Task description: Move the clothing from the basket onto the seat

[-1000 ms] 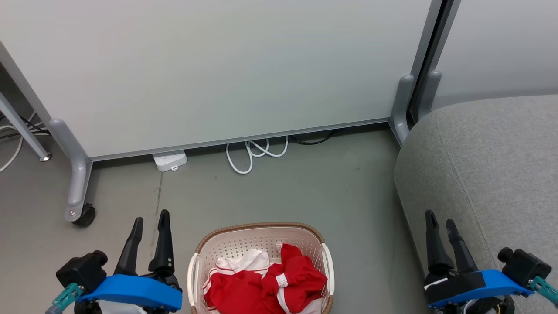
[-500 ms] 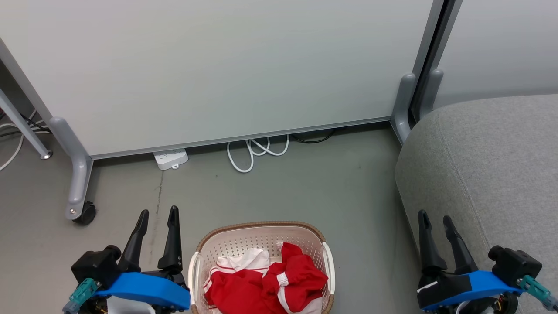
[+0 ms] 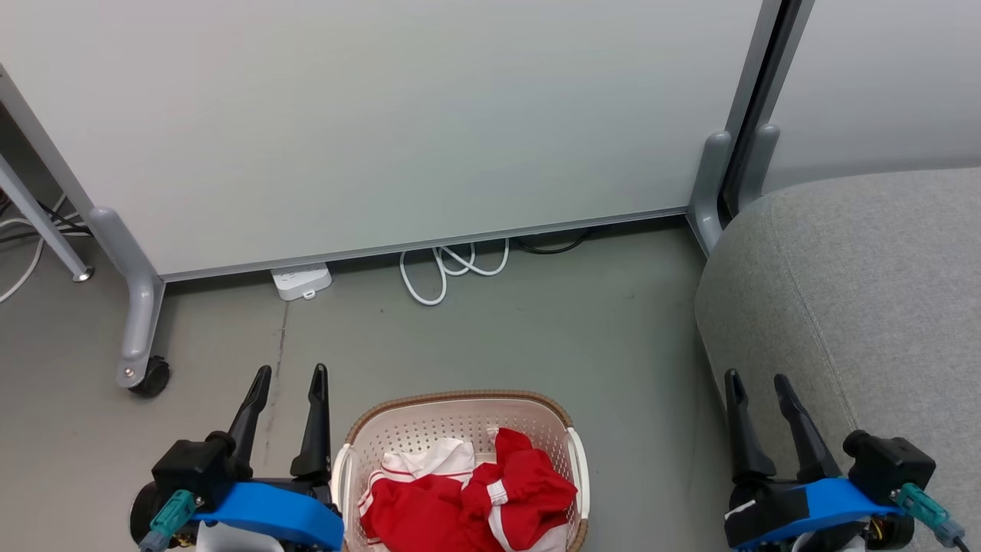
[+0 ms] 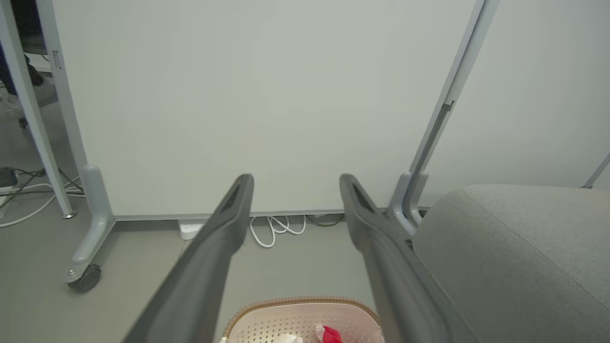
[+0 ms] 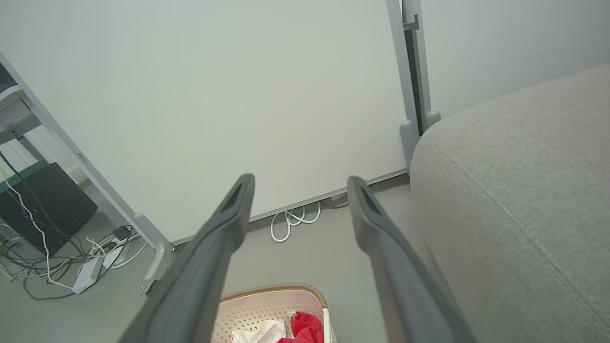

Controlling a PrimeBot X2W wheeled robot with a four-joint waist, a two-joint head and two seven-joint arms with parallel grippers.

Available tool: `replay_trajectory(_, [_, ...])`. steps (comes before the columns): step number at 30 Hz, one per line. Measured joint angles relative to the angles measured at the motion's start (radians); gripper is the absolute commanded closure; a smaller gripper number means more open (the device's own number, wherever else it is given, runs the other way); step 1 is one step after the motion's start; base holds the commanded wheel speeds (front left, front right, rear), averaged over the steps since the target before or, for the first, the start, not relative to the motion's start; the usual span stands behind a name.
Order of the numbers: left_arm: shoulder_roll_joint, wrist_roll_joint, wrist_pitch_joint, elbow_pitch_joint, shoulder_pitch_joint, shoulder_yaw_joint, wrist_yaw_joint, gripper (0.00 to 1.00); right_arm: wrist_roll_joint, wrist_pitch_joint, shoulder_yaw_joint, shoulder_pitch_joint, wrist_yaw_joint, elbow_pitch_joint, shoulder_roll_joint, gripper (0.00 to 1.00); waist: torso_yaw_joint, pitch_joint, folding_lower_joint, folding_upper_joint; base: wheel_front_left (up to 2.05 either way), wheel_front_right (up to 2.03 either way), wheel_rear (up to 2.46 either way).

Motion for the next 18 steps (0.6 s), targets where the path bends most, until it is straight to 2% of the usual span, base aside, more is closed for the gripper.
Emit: replay_trajectory(18, [0.002, 0.109, -0.035, 0.021, -0.002, -0.015, -0.007, 0.00, -0.138, -0.036, 0.006, -0.004, 0.000, 0.016, -0.001, 0.00, 0.003, -0.001, 0.0000, 0.0000, 0.00, 0.00, 0.00])
